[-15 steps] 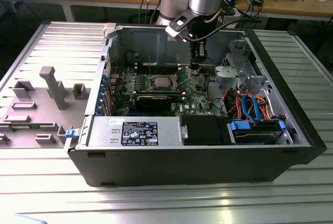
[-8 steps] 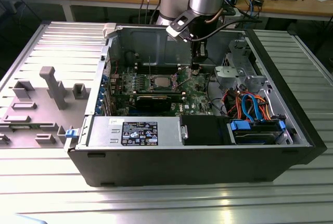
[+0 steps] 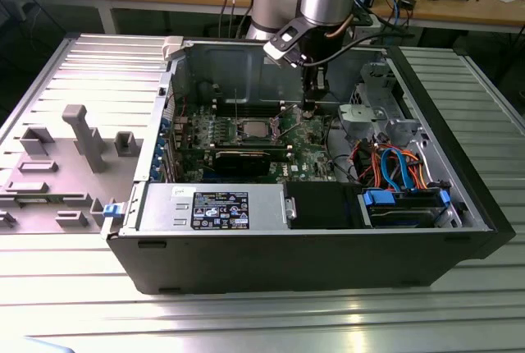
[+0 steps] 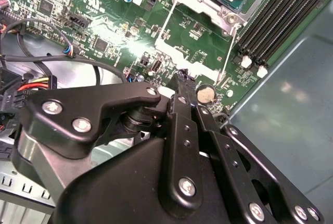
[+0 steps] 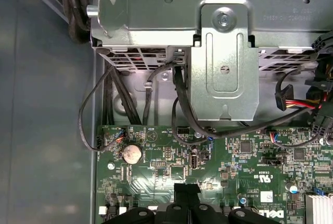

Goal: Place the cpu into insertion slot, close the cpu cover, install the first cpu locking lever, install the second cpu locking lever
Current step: 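Close the cpu cover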

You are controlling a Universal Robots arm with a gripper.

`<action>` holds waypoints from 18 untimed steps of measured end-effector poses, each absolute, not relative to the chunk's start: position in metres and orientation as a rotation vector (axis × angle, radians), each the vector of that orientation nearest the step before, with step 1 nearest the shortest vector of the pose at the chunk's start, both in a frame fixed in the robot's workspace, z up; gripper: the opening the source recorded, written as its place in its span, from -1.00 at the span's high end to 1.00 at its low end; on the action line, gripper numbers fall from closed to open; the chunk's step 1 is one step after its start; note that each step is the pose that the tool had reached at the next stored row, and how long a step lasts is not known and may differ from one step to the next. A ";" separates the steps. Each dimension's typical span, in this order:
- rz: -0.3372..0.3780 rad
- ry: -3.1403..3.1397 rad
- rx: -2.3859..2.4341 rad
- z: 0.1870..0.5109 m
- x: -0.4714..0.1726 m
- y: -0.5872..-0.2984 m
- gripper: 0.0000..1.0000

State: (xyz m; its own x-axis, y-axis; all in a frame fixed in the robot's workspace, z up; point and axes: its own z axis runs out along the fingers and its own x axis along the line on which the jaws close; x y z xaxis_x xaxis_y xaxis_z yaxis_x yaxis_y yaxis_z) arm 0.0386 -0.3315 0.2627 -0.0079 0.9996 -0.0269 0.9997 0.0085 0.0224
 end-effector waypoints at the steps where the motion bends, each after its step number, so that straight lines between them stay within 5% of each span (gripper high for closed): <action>1: -0.006 2.206 2.188 0.262 0.039 -0.331 0.79; 18: -0.016 2.212 2.191 0.249 0.045 -0.331 0.79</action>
State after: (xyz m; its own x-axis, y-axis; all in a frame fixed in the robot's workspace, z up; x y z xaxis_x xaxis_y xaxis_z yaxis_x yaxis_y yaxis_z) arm 0.0447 -0.3311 0.2487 -0.0090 0.9996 -0.0271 0.9999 0.0094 0.0128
